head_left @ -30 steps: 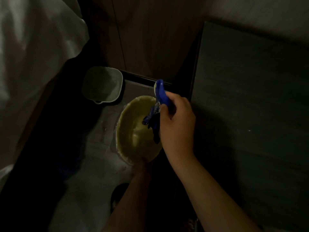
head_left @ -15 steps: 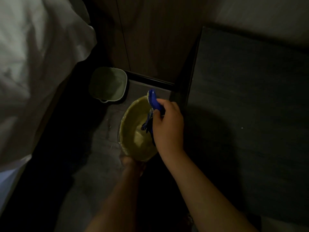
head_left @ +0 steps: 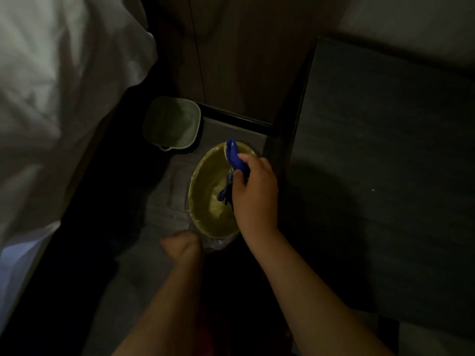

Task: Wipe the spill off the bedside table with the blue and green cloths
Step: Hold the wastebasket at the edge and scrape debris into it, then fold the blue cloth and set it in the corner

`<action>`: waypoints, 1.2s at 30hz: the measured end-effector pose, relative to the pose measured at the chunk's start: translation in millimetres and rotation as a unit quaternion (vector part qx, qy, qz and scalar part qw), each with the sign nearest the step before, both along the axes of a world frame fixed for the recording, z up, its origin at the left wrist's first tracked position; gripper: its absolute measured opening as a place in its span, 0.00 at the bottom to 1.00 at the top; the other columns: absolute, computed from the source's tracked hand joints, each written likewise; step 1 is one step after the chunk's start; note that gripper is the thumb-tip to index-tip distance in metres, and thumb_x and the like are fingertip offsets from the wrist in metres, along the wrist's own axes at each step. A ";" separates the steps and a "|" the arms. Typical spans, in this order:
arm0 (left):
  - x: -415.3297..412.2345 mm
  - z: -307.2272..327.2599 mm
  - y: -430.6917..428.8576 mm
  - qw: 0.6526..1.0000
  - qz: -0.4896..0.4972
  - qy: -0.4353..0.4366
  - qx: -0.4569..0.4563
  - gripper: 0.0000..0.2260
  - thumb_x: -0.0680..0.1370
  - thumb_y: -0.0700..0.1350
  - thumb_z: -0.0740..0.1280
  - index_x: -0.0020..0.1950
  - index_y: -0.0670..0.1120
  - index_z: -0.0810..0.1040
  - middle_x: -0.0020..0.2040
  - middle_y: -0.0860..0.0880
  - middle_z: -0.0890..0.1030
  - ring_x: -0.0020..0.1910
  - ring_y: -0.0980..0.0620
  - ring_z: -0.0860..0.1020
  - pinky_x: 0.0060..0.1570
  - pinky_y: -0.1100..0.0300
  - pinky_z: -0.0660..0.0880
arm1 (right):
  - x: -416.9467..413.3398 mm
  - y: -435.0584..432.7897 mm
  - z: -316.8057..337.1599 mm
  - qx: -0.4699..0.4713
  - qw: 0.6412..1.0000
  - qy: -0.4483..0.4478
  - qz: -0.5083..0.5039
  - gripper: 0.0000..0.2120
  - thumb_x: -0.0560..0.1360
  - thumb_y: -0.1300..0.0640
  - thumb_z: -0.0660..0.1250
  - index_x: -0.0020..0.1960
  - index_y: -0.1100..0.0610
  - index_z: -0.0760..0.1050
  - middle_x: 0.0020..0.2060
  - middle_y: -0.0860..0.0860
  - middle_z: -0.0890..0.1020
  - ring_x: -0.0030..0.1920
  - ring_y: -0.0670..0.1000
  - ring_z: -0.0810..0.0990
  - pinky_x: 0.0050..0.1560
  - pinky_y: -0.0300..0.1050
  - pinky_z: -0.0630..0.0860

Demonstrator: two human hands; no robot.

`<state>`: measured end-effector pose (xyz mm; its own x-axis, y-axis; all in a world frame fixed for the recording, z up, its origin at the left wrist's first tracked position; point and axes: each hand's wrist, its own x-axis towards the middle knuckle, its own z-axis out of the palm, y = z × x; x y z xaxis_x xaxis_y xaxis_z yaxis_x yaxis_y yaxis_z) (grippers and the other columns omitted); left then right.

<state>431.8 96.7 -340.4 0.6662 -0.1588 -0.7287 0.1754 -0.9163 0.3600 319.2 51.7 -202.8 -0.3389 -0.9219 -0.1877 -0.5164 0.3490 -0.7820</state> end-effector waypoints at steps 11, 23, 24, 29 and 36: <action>-46.9 177.0 -36.0 0.894 -0.151 0.087 -0.414 0.06 0.79 0.39 0.60 0.47 0.42 0.77 0.35 0.51 0.78 0.31 0.62 0.77 0.35 0.71 0.76 | -10.6 10.7 49.4 -0.018 0.999 0.001 -0.045 0.13 0.79 0.58 0.59 0.63 0.52 0.72 0.57 0.47 0.74 0.48 0.38 0.73 0.48 0.29 0.71; -183.4 303.9 -49.6 0.859 -0.253 0.290 -0.338 0.08 0.73 0.40 0.70 0.50 0.38 0.79 0.36 0.45 0.83 0.33 0.55 0.80 0.33 0.66 0.77 | -130.9 24.9 146.3 -0.208 0.957 0.167 -0.114 0.09 0.76 0.57 0.58 0.46 0.58 0.76 0.43 0.52 0.79 0.45 0.46 0.74 0.46 0.35 0.69; -189.7 302.0 -48.6 0.859 -0.241 0.307 -0.331 0.08 0.74 0.38 0.69 0.51 0.36 0.79 0.37 0.44 0.82 0.35 0.52 0.80 0.35 0.64 0.77 | -137.4 28.2 145.7 -0.199 0.959 0.171 -0.109 0.10 0.75 0.56 0.57 0.47 0.58 0.76 0.44 0.53 0.80 0.46 0.49 0.76 0.46 0.38 0.71; -185.9 255.5 -31.3 0.899 -0.266 0.253 -0.239 0.04 0.76 0.34 0.64 0.46 0.39 0.78 0.39 0.41 0.79 0.39 0.46 0.77 0.42 0.56 0.75 | -136.0 59.0 102.9 -0.034 0.987 0.156 -0.015 0.15 0.76 0.52 0.54 0.52 0.57 0.77 0.52 0.54 0.80 0.55 0.53 0.77 0.55 0.46 0.72; -161.8 212.9 -18.4 0.851 -0.453 -0.005 -0.267 0.09 0.77 0.37 0.63 0.46 0.53 0.75 0.46 0.53 0.79 0.50 0.53 0.78 0.51 0.57 0.75 | -133.7 81.6 59.6 0.120 0.972 0.198 0.043 0.12 0.77 0.54 0.60 0.60 0.50 0.72 0.60 0.49 0.73 0.64 0.51 0.69 0.68 0.48 0.61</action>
